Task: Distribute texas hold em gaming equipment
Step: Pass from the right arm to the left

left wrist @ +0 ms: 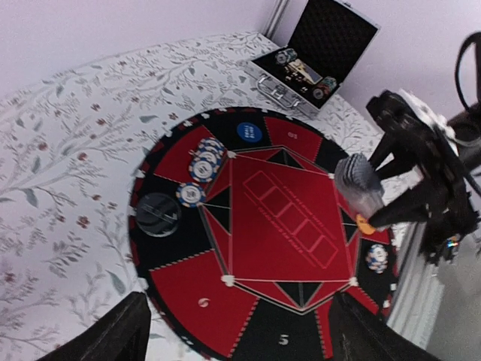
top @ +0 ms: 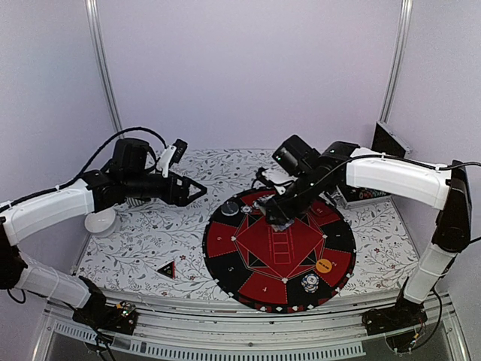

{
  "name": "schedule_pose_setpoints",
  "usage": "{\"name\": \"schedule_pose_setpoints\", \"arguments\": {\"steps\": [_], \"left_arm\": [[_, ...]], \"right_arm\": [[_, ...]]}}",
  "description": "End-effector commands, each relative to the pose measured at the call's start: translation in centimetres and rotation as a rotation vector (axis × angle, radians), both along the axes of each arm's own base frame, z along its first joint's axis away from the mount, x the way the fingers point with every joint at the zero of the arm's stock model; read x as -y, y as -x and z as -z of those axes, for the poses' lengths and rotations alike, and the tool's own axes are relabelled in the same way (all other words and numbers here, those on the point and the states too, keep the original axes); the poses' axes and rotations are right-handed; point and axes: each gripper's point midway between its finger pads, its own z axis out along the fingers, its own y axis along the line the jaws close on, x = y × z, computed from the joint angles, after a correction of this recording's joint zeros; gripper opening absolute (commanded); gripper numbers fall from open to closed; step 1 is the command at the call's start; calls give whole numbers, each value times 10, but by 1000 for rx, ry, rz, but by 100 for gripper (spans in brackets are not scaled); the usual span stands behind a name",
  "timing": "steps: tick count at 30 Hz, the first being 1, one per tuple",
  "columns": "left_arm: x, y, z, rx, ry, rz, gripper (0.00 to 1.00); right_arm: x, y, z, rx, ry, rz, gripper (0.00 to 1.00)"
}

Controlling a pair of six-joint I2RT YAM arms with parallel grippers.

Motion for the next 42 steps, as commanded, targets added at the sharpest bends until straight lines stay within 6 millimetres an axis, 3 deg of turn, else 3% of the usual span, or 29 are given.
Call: {"name": "schedule_pose_setpoints", "arguments": {"steps": [1,3,9,12,14,15,21,26,31,38,42], "left_arm": [[28,34,17,-267,219,145,88],[34,47,20,-309,276,205,98],[40,62,3,-275,334,289,98],[40,62,8,-298,332,285,85],[41,62,15,-315,315,283,70],[43,64,16,-309,302,295,69],[41,58,27,-287,206,265,75],[46,58,45,-350,170,271,74],[55,62,48,-368,169,319,67],[55,76,59,-404,142,377,52],[58,88,54,-420,167,443,29]], "right_arm": [[-79,22,-36,161,-126,-247,34],[-102,32,-41,211,-140,-319,34],[-140,51,-42,274,-151,-464,34],[-149,57,-45,303,-157,-498,34],[-153,58,-48,316,-162,-508,34],[-153,57,-47,320,-160,-508,34],[-160,57,-51,345,-162,-526,34],[-165,59,-51,375,-143,-550,34],[-166,52,-46,403,-93,-554,34],[-167,43,-50,442,-62,-544,34],[-167,37,-52,475,-38,-548,33]]}}
